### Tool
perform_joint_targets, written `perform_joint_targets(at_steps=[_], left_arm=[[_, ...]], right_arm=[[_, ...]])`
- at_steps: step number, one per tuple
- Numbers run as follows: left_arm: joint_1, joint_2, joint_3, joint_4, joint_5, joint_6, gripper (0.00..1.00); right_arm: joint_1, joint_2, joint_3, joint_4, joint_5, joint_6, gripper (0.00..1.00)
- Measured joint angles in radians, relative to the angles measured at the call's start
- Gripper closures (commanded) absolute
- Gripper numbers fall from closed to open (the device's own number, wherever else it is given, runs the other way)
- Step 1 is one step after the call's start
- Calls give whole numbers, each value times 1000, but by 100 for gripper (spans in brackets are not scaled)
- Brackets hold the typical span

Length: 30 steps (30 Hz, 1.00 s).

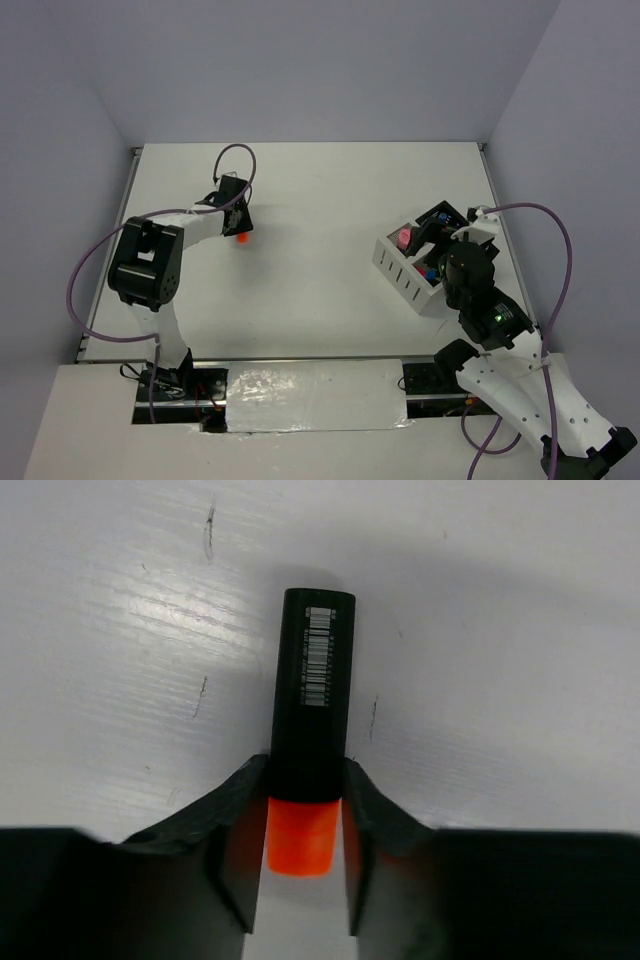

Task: Sort the stationery into containers
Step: Pick up the stationery from the center of the board.

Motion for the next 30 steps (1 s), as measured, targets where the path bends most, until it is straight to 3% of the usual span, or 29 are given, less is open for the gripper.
perform_joint_targets(at_steps=[1, 2, 4, 9, 16, 23, 26, 30], left_arm=[[0, 0, 0, -1, 2, 2, 71], [-1, 0, -1, 2, 6, 5, 88], [-3, -2, -9, 16, 6, 2, 100], [-32, -86, -130, 73, 4, 7, 100], [-155, -350, -352, 84, 65, 11, 100], [-298, -601, -465, 198, 156, 10, 100], [-358, -692, -521, 270, 224, 10, 100], [-419, -740, -559, 375, 294, 13, 100]], right_arm=[[0, 0, 0, 0, -3, 0, 0], [0, 0, 0, 1, -4, 0, 0], [0, 0, 0, 5, -11, 0, 0], [0, 4, -10, 60, -97, 0, 0], [0, 45, -36, 147, -277, 32, 0], [11, 113, -139, 382, -570, 145, 1], [66, 178, -187, 504, -635, 204, 2], [202, 243, -217, 581, -607, 251, 2]])
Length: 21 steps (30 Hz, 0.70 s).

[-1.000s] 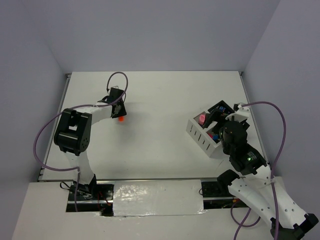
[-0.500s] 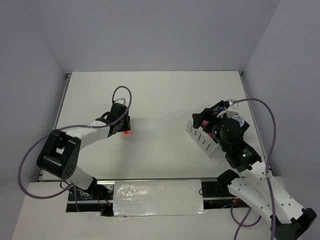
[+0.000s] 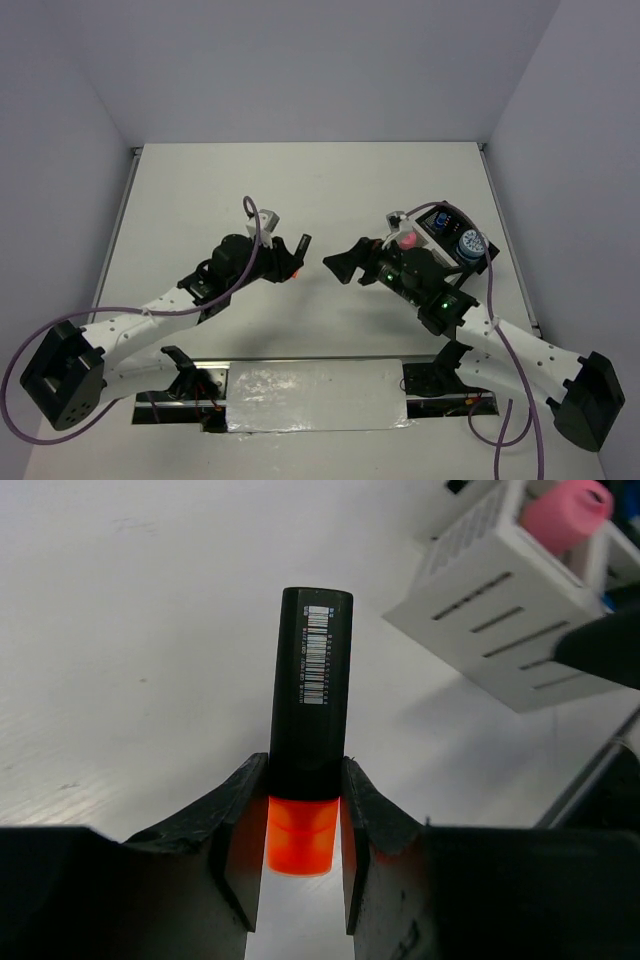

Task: Sort the stationery into containers
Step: Place the stationery in the storage box.

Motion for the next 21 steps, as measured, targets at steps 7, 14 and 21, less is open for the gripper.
perform_joint_targets(at_steps=[7, 14, 21], left_arm=[[-121, -56, -31, 119, 48, 19, 100], [-174, -55, -31, 175, 77, 32, 100], [-210, 7, -31, 204, 119, 55, 100]], right_arm=[[109, 106, 0, 77, 137, 80, 4], [140, 143, 0, 92, 234, 118, 9], [141, 142, 0, 136, 250, 113, 47]])
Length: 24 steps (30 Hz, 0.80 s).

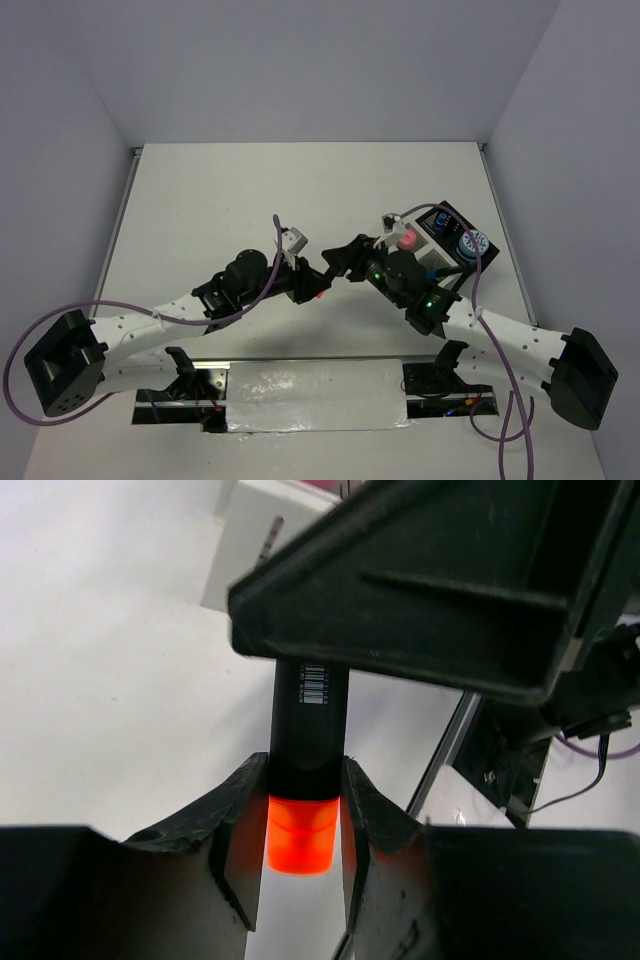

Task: Sort the stationery into containers
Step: Place the stationery in the storage box.

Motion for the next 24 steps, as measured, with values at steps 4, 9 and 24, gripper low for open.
perform_joint_targets(at_steps=[4, 9, 24], left_arm=[[-27, 35, 12, -8, -3, 10, 100], [-32, 37, 38, -30, -19, 27, 100], [-41, 37, 102, -106, -70, 53, 100]], right_arm=[[3, -3, 0, 13, -8, -9, 74], [2, -8, 0, 26, -12, -9, 76], [0, -26, 0, 26, -62, -57, 50]])
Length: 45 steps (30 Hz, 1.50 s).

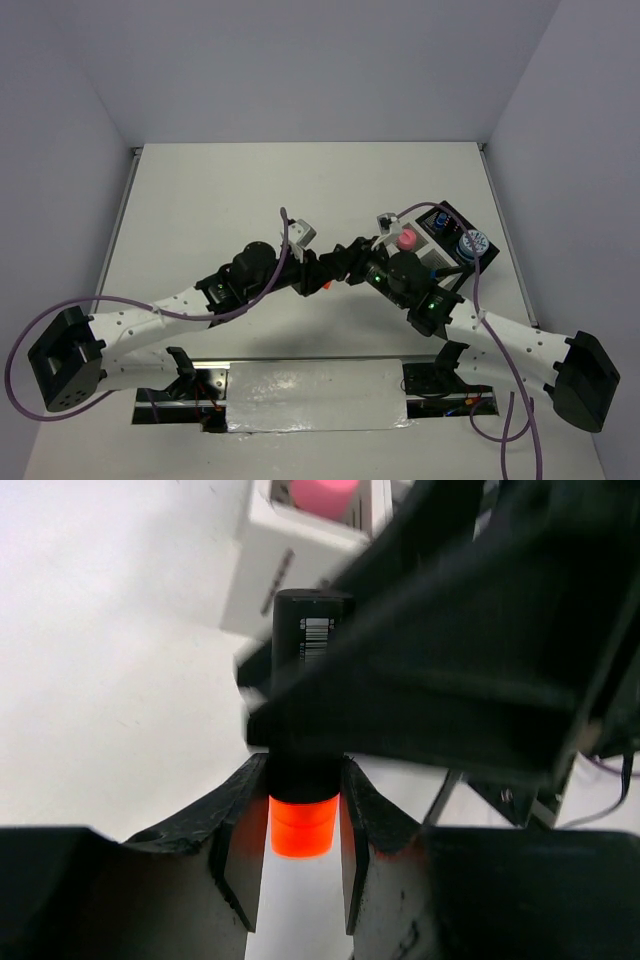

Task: Sort the stationery into containers
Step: Place the stationery in the storage box.

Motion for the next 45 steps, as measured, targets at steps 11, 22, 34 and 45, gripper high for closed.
perform_joint_targets(at_steps=[11, 22, 34, 45], left_arm=[[2, -2, 34, -4, -40, 25, 100], [0, -18, 42, -58, -79, 29, 1], [4, -181, 169, -511, -385, -43, 1], [4, -322, 109, -595, -375, -57, 1]], right_arm=[[9, -29, 0, -27, -18, -34, 79], [19, -104, 4, -151, 101, -82, 100], [-60, -352, 285, -1211, 913, 396, 100], [-177, -258, 283, -1462, 1093, 553, 100]])
